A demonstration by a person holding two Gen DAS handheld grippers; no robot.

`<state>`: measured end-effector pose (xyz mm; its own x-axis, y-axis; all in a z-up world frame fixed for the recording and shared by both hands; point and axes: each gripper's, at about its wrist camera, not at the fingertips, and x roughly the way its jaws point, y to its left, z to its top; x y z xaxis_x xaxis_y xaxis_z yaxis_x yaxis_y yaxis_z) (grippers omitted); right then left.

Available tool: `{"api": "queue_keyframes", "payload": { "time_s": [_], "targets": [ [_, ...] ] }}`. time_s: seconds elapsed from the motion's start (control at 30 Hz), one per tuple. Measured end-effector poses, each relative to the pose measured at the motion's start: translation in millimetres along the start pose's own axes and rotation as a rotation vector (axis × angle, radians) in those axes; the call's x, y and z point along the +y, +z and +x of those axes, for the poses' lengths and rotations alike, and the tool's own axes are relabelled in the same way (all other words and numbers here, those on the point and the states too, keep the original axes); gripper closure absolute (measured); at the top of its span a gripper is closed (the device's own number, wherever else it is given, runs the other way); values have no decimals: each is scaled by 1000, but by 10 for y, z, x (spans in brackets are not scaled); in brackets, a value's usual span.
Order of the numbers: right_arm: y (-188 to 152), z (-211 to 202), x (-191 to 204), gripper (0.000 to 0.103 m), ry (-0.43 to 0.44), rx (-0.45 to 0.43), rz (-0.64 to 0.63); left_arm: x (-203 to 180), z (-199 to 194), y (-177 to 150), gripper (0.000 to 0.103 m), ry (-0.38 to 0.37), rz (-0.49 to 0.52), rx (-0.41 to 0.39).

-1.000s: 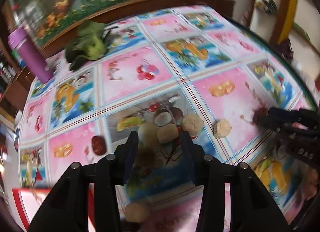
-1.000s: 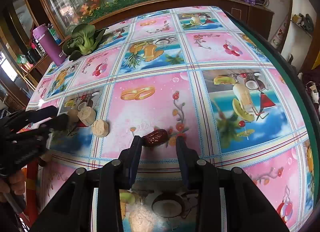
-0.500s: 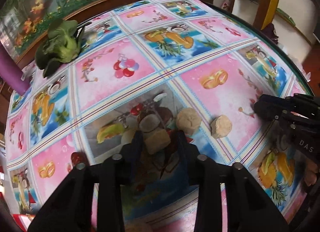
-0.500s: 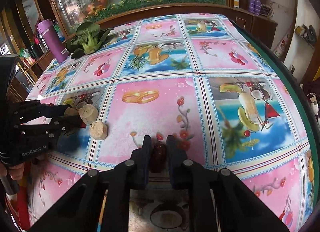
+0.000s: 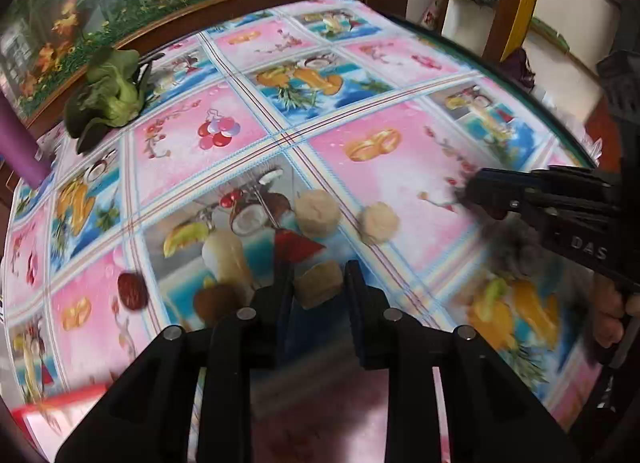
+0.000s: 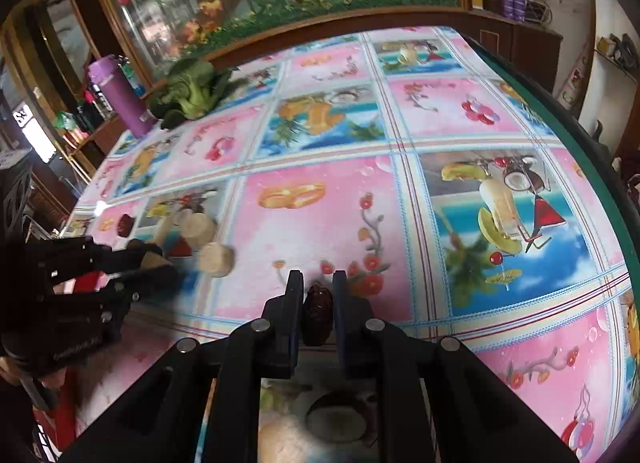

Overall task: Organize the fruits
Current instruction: 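Grasp a red date with the right tool while the left tool grasps a tan cube, then carry the date and cube over the tray and open both tools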

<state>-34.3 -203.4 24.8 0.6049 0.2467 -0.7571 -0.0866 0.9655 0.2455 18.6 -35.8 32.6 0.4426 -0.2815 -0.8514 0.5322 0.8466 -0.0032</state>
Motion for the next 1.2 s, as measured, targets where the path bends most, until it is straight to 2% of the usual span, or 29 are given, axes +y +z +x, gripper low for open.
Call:
{"api": "queue_keyframes", "payload": {
  "time_s": [0.13, 0.27, 0.4, 0.5, 0.63, 0.73, 0.9, 1.07, 1.2],
  "targets": [
    [-41, -134, 179, 90, 41, -24, -39, -38, -351, -177, 76, 2, -45, -52],
    [-62, -248, 496, 90, 92, -39, -102, 14, -825, -436, 75, 45, -106, -122],
    [-92, -322, 1000, 90, 168, -43, -198, 281, -1359, -855, 75, 170, -211, -186],
    [-138, -322, 1425, 91, 229, -36, -263, 571, -1607, -1201, 75, 277, -308, -189],
    [-264, -288, 1977, 91, 307, -17, -341, 900, -1848, -1673, 75, 350, -432, -198],
    [-349, -227, 2359, 91, 361, 10, -389, 1074, -1925, -1938, 75, 388, -493, -195],
    [-324, -18, 2887, 91, 410, 64, -434, 1292, -1862, -2130, 75, 378, -549, -169],
    [-351, 290, 3106, 91, 386, 135, -436, 1482, -1743, -2171, 75, 369, -569, -143],
    [-469, 458, 3186, 91, 343, 161, -463, 1631, -1564, -2088, 75, 362, -585, -88]
  ]
}}
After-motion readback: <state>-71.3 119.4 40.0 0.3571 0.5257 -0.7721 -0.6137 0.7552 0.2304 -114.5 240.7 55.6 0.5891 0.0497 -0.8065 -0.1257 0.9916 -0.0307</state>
